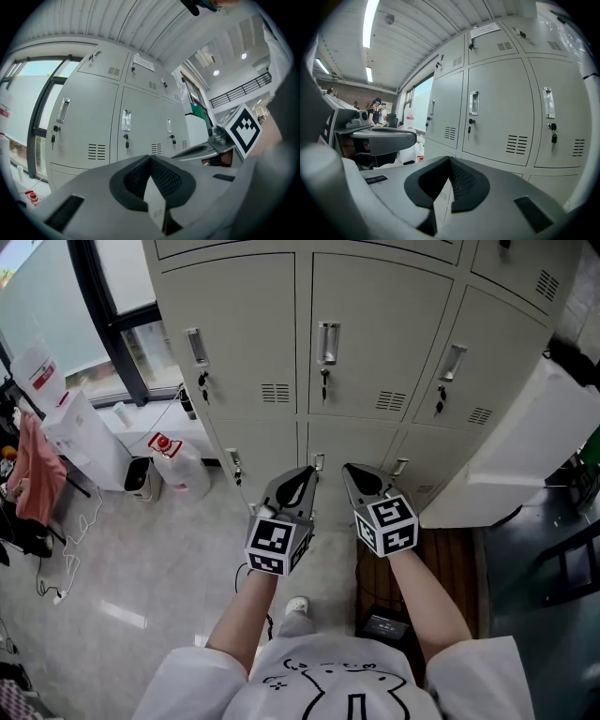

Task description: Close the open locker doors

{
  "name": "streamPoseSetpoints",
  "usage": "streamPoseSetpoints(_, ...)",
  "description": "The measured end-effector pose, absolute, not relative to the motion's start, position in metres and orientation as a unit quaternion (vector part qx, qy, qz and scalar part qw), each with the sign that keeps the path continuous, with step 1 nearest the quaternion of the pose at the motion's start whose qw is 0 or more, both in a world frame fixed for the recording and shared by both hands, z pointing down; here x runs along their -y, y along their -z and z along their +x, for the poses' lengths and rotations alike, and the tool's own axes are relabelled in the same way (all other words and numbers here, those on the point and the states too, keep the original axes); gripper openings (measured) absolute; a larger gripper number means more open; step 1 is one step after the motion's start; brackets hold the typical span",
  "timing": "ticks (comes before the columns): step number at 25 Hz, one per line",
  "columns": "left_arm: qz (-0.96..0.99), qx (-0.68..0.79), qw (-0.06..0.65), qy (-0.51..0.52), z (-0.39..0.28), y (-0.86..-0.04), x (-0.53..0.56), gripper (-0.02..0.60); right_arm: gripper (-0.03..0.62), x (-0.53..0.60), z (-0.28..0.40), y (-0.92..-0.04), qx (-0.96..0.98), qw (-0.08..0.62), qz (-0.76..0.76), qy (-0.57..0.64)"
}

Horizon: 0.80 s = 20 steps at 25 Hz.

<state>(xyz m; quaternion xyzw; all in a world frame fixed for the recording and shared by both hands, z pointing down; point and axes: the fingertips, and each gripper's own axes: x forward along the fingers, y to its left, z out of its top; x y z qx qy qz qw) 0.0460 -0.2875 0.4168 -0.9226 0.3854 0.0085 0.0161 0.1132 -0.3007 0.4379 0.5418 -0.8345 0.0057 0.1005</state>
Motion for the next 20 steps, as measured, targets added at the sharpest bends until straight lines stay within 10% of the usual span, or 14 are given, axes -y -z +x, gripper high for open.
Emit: streamPoseSetpoints(20,-0.902,-0.426,0.059,-0.042,0.038,-0.364,0.134,0.02,0.007,0.148,0.106,-0.383,0.849,0.066,0.523,0.038)
